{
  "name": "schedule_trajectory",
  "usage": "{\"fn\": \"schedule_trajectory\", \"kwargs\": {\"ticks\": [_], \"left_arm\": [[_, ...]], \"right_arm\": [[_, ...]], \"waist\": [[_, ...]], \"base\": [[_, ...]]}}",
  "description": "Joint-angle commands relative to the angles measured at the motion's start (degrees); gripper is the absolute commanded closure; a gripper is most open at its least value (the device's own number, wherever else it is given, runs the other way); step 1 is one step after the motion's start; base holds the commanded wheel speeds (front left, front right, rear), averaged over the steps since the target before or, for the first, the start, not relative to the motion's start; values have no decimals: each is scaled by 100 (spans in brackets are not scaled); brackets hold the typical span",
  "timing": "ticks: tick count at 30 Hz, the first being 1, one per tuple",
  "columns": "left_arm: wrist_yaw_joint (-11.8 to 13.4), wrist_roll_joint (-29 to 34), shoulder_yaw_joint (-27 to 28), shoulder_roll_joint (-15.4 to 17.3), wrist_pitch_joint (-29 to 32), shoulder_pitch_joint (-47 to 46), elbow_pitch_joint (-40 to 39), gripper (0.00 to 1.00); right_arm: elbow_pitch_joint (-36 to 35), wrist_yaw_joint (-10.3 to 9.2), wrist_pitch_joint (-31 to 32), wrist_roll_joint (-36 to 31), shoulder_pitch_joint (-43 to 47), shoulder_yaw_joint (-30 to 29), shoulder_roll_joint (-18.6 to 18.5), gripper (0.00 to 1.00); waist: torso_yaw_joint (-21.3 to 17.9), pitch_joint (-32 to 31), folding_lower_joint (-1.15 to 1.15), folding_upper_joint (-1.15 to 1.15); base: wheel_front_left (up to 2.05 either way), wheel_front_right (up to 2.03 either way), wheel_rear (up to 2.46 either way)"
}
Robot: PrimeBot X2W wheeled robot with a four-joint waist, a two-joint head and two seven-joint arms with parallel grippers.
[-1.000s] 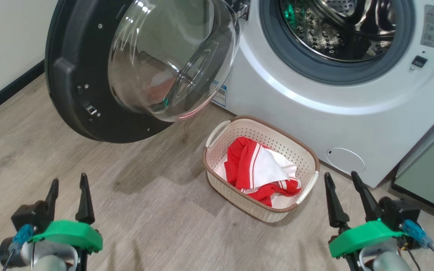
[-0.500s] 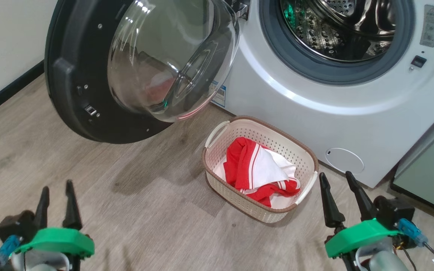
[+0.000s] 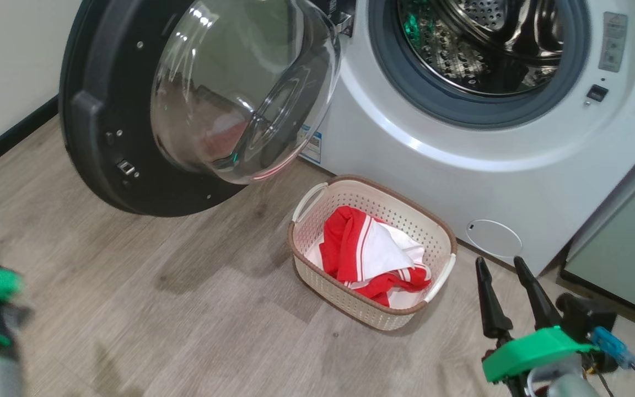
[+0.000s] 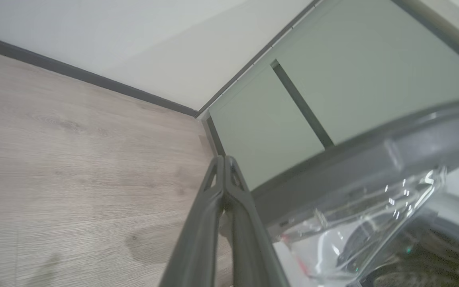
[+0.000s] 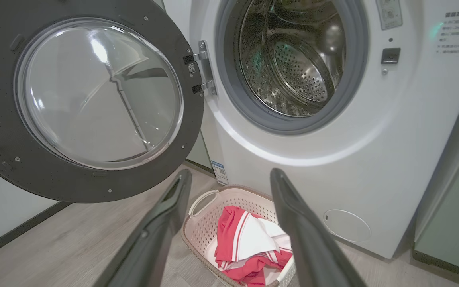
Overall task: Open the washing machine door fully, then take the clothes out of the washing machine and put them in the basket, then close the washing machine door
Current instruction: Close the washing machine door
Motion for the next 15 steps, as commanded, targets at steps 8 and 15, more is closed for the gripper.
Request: {"fn": "schedule_trajectory", "kwargs": {"ticks": [8,15], "left_arm": [[179,-1515,1171,1411,1273,-1940,1515,100],[670,-2260,1497,2072,2584,-3229,2583,100]], "right_arm": [[-233,-4,-36,78,86,6,-22,0],[-202,-4,-36,-33,26,30,-22,0]], "waist": [[-204,-28,0,0],[-502,73,0,0]], "base": [[0,0,0],[0,0,0]]}}
